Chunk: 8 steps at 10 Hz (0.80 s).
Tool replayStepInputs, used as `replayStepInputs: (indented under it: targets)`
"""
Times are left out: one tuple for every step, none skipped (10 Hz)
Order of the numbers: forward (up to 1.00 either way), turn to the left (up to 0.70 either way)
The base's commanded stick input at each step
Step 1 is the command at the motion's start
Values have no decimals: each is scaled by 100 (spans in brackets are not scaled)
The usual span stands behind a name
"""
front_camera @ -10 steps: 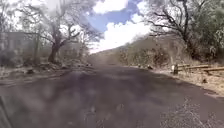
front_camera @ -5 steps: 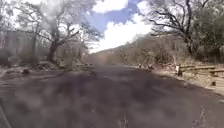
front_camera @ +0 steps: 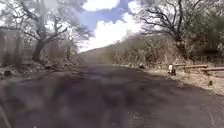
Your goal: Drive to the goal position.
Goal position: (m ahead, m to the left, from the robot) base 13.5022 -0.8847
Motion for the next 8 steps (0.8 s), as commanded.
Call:
replayStepInputs:
  targets:
    - [70,0]
    - [70,0]
    - [70,0]
    - [70,0]
    - [70,0]
    - [70,0]
    - [70,0]
    - [70,0]
